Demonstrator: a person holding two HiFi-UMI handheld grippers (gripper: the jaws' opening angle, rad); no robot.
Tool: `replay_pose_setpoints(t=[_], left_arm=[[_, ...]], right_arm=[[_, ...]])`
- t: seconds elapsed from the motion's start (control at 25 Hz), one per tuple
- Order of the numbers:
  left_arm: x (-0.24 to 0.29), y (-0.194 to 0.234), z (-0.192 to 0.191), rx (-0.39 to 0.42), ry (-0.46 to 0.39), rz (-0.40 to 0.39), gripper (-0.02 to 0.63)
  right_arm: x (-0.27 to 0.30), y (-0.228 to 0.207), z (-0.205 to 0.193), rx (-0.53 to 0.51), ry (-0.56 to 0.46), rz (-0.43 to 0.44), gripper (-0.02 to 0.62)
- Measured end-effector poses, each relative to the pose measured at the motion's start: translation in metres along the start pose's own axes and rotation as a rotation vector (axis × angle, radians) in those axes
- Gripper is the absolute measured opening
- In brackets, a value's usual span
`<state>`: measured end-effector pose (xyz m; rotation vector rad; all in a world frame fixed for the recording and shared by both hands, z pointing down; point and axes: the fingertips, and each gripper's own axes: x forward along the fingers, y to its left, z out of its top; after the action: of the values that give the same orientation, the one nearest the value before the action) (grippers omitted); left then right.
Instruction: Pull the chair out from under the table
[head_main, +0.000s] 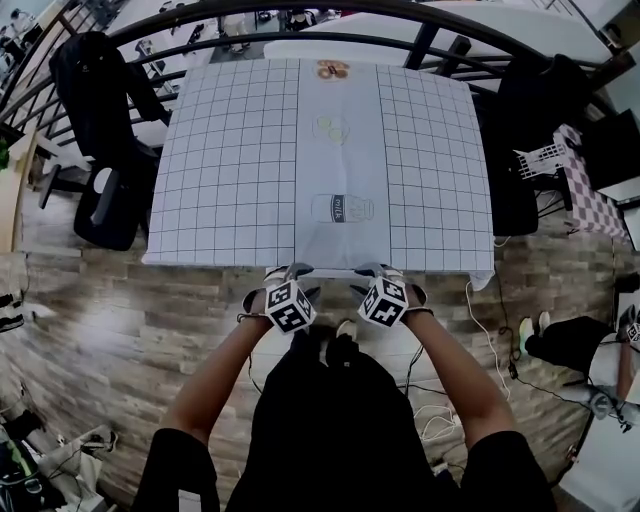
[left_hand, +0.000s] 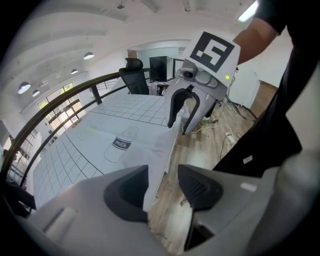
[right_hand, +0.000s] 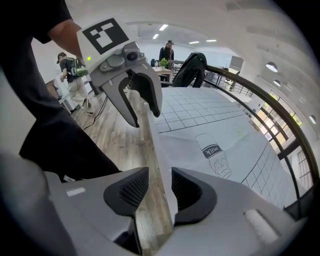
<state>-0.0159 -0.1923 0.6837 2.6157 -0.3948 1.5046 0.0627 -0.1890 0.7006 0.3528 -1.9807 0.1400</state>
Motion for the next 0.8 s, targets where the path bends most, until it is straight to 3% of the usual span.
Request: replay_pose_setpoints(t=[0.12,0.32,0.44,0.56,0.8], left_arm=[[0.006,-0.005,0.000,-0.014,0.029,-0.049,0.189],[0.021,-0.003,-0.002,0.037,0.079,-0.053,0.189],[0.030,-0.006,-0.004,0.046,0.094,-0.070,0.189],[0.038,-0.005,-0.006,0.047,0.110,-0.084,0.192],[0.051,0.001,-0.012,0.084,0.170,-0.110,0.192]], right_arm=[[0.008,0.002,-0.006,-0.021,0.033,0.017,0.141],[0.018,0.001,-0.013,-0.064,0.070,0.017,0.143],[0.022,-0.006,-0.014,-0.076,0.075,-0.007,0.093],[0.028,-0.006,-0.020,-0.092,0.117,0.026,0.142],[0.042,-0.001,-0.029,-0.150,0.187,0.063,0.147]])
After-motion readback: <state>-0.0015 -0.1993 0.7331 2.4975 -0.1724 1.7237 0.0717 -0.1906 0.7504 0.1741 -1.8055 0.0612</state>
